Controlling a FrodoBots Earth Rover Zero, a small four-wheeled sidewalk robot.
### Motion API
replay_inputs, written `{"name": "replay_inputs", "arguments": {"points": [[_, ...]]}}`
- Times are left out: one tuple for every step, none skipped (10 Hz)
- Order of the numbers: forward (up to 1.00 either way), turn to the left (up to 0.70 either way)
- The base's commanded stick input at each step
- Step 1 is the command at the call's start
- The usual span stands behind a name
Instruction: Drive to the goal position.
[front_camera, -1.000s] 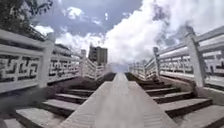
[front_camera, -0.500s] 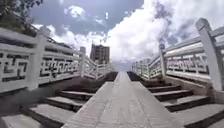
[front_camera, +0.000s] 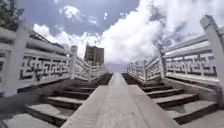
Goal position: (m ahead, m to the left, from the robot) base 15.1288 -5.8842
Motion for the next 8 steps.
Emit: {"name": "replay_inputs", "arguments": {"points": [[0.70, 0.00], [0.70, 0.00], [0.70, 0.00], [0.70, 0.00], [0.70, 0.12], [0.70, 0.14], [0.70, 0.14], [0.70, 0.14]]}}
